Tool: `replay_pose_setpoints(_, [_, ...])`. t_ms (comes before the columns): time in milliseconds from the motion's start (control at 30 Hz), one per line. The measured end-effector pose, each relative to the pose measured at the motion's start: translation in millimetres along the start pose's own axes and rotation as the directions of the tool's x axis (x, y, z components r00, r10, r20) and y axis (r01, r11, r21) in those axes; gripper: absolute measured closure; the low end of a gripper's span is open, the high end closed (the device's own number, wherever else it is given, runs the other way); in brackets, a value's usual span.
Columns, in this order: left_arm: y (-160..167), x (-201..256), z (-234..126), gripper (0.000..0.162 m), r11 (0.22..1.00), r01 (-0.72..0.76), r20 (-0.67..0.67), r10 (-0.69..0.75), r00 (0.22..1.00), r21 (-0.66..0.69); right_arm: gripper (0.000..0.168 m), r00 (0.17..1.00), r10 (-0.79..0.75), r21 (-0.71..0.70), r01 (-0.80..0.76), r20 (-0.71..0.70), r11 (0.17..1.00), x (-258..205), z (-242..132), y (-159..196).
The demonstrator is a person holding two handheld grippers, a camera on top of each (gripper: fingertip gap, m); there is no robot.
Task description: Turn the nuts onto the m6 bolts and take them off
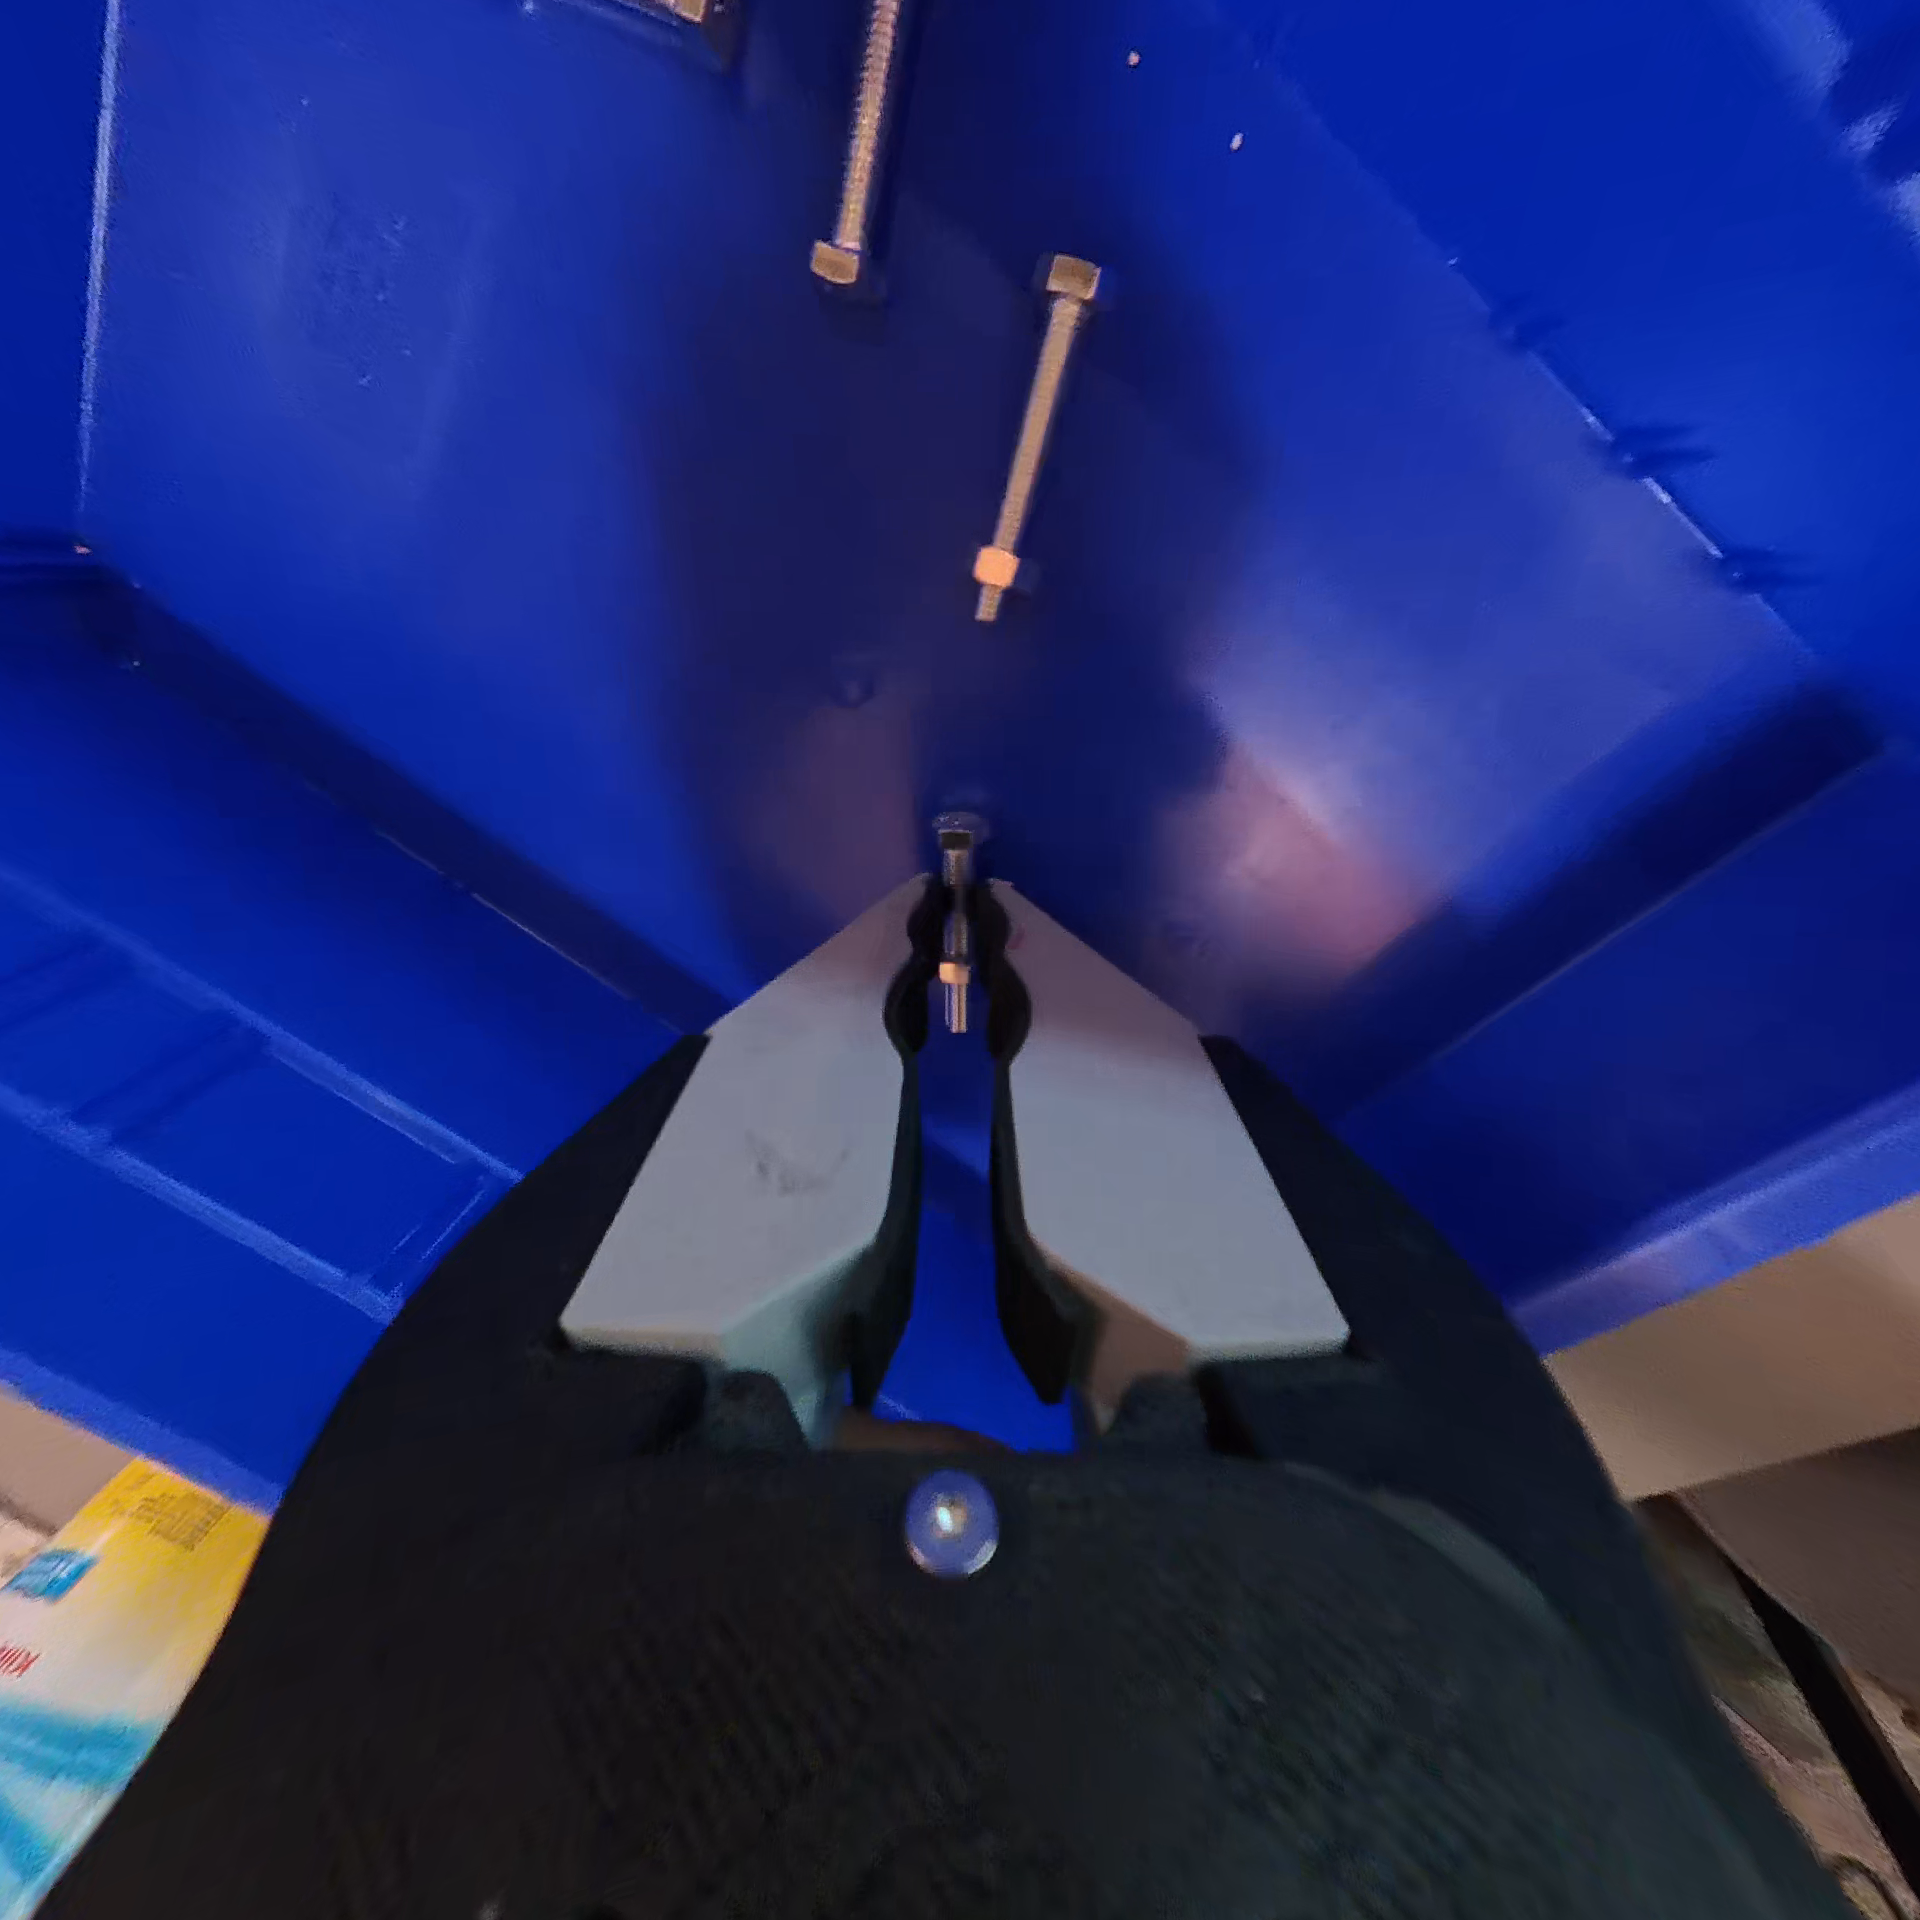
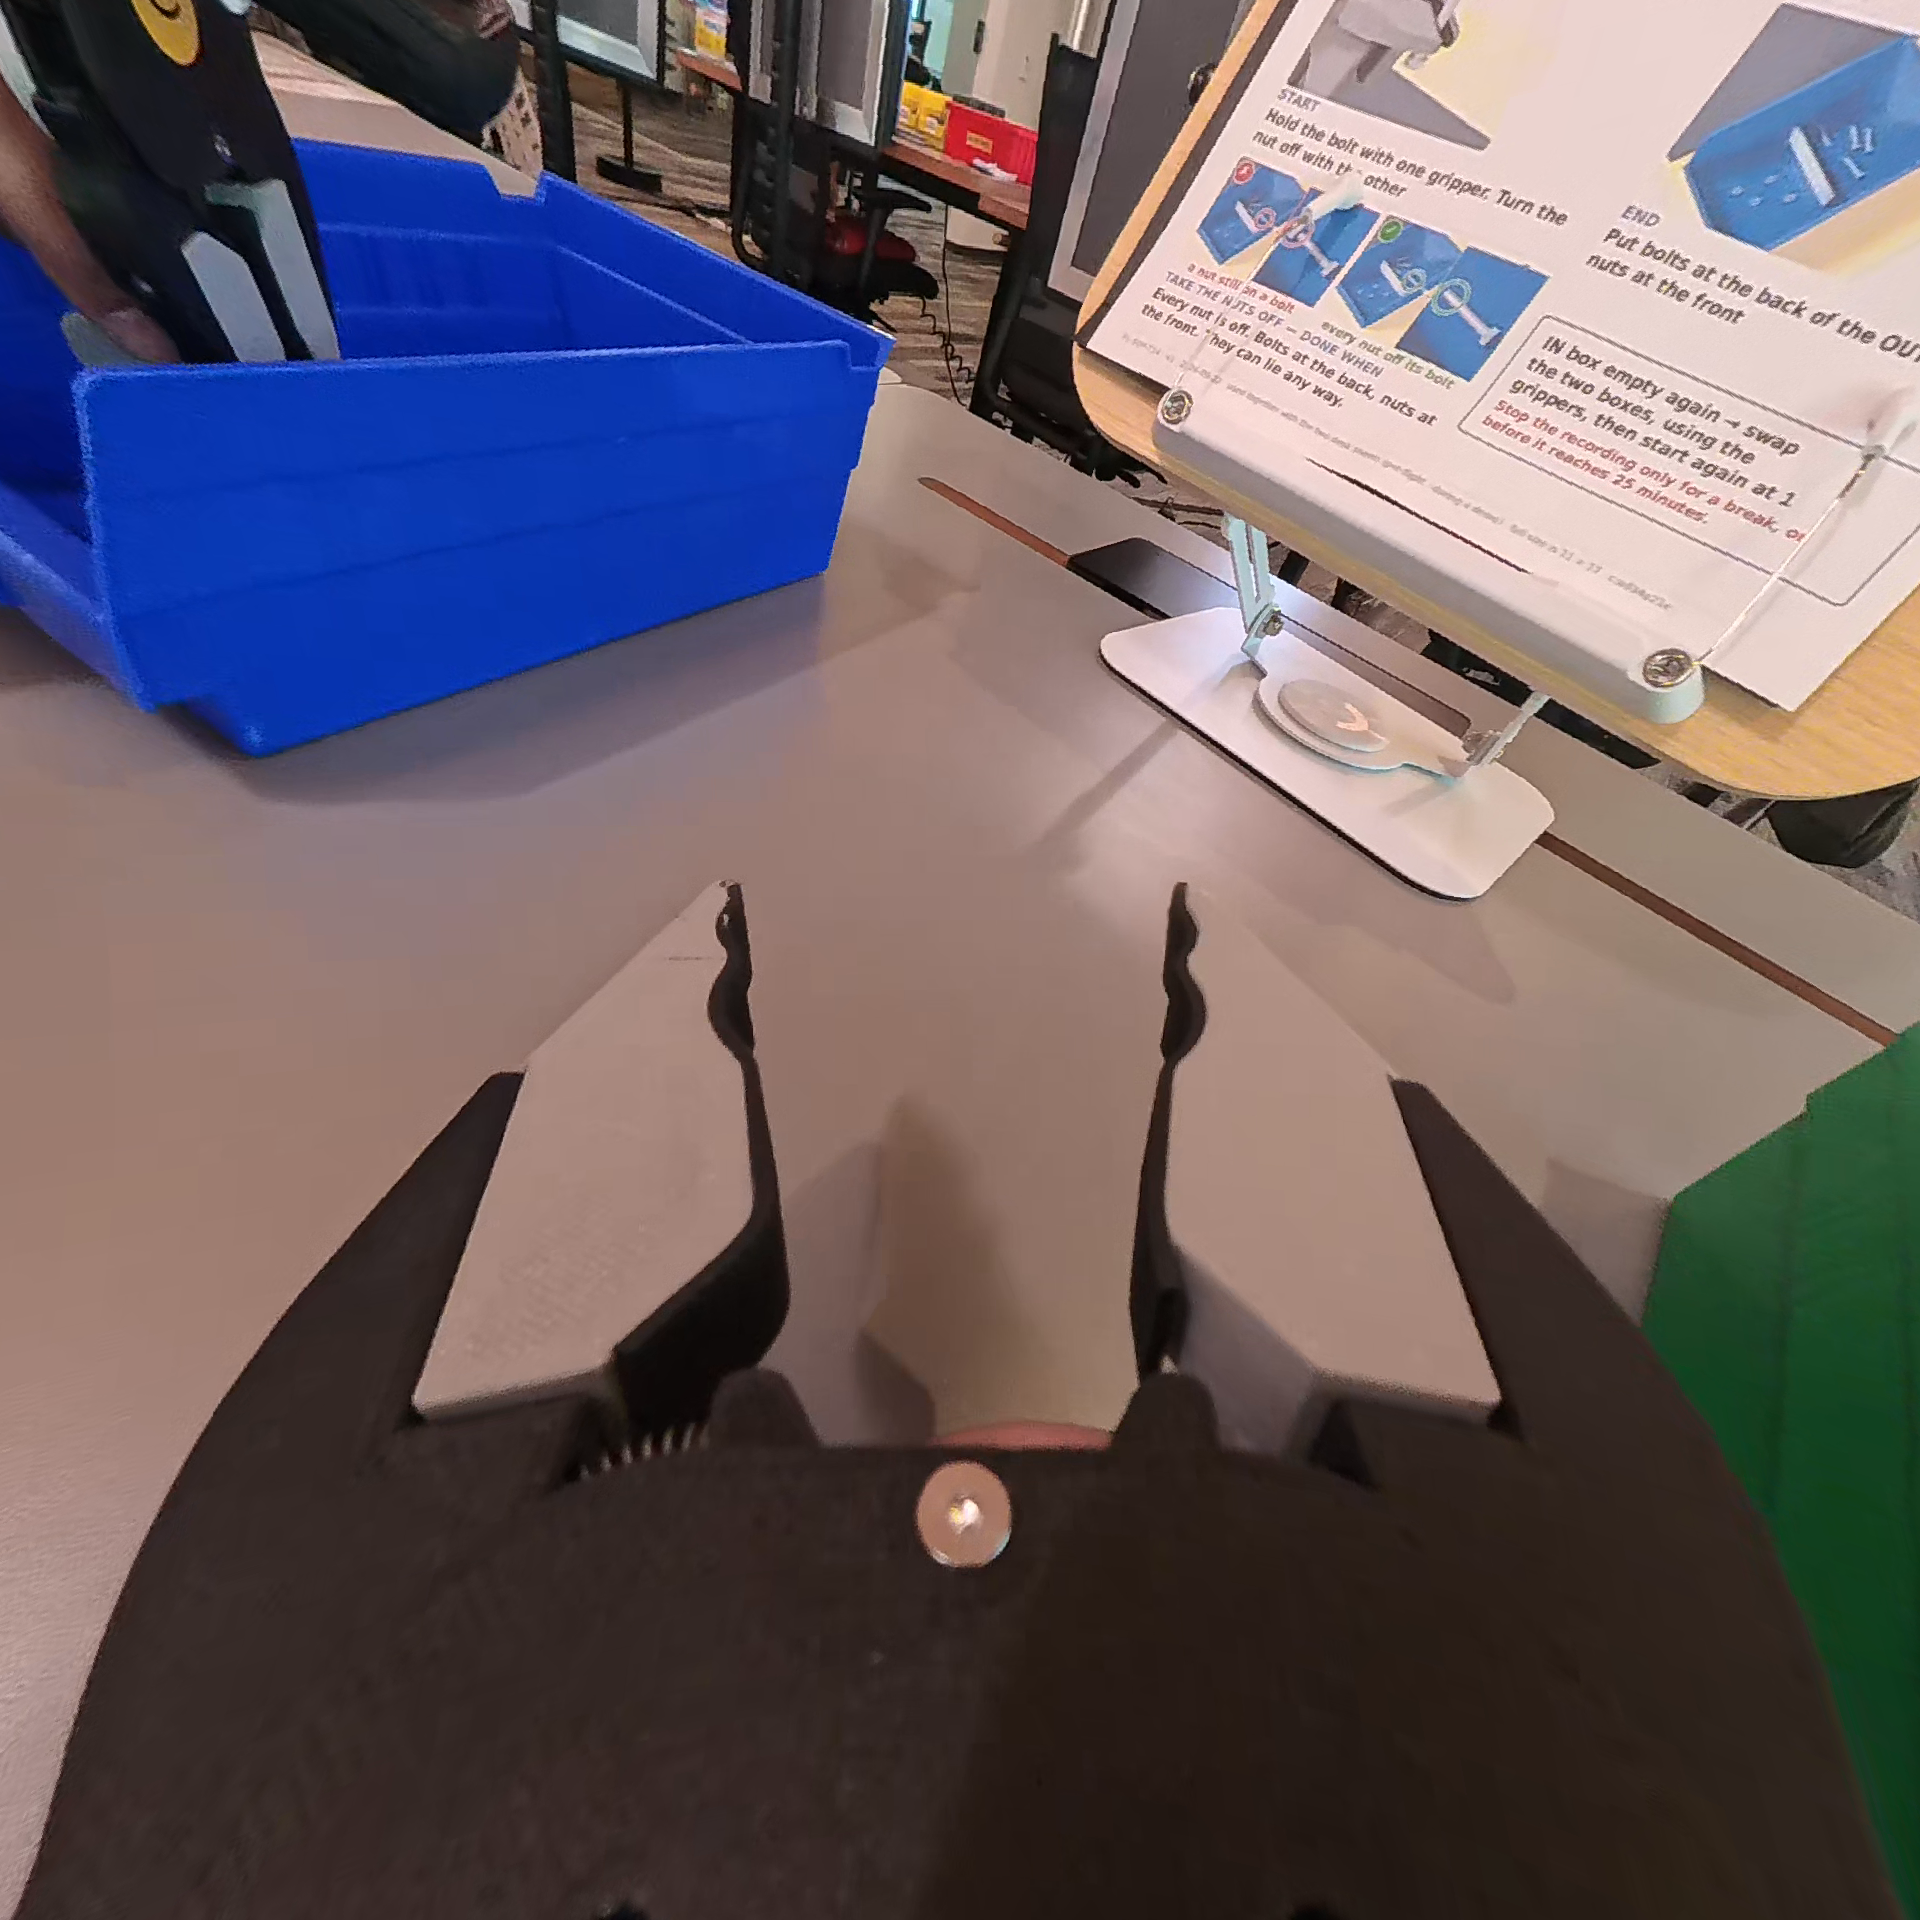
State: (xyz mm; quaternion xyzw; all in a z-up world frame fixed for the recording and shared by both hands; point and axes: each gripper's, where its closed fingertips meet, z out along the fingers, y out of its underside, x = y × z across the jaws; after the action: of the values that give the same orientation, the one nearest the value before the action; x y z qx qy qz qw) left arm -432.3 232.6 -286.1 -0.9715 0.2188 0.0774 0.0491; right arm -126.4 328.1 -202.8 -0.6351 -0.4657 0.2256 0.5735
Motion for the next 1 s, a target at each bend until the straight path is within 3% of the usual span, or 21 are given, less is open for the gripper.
replay_pose_setpoints(33, [0.6,-4.7,-1.6,0.157,1.000,-0.002,0.048,0.002,0.999,0.005,0.091,1.000,0.001,0.000,-0.001,0.003,1.000,-0.4,-0.1,0.1])
replay_pose_setpoints(133, [-16.5,-7.0,-27.6,0.158,0.986,0.019,0.130,-0.041,0.991,0.168,0.092,0.999,0.026,-0.004,-0.026,0.040,1.000,-4.9,0.3,1.3])
replay_pose_setpoints(233, [-54.5,9.7,-94.6,0.158,0.865,-0.012,0.193,-0.098,0.976,0.501,0.092,0.988,0.081,0.000,-0.081,0.131,0.997,-16.7,0.6,-0.9])
replay_pose_setpoints(333, [-92.6,69.2,-173.5,0.158,0.584,-0.062,0.153,-0.108,0.982,0.809,0.098,0.945,0.134,0.046,-0.155,0.299,0.987,-38.9,-6.3,-15.2])
replay_pose_setpoints(433, [-117.5,147.3,-217.6,0.158,0.286,-0.025,0.032,-0.018,0.999,0.958,0.106,0.853,0.169,0.095,-0.245,0.494,0.965,-62.6,-22.1,-34.1])
replay_pose_setpoints(567, [-140.1,207.9,-227.2,0.159,0.020,0.126,-0.127,0.073,0.989,0.992,0.119,0.704,0.178,0.131,-0.362,0.688,0.923,-81.6,-48.2,-54.3])
replay_pose_setpoints(667, [-148.8,223.1,-222.6,0.159,-0.099,0.227,-0.211,0.152,0.966,0.969,0.123,0.658,0.188,0.130,-0.403,0.730,0.906,-81.9,-55.4,-58.5])
replay_pose_setpoints(800, [-151.5,230.2,-217.4,0.159,-0.174,0.436,-0.379,0.282,0.881,0.883,0.132,0.636,0.197,0.149,-0.448,0.746,0.882,-77.1,-60.6,-65.4])
replay_pose_setpoints(1000, [-150.5,235.6,-207.3,0.159,-0.187,0.482,-0.412,0.315,0.855,0.856,0.143,0.625,0.206,0.166,-0.484,0.753,0.859,-69.9,-64.2,-69.8])
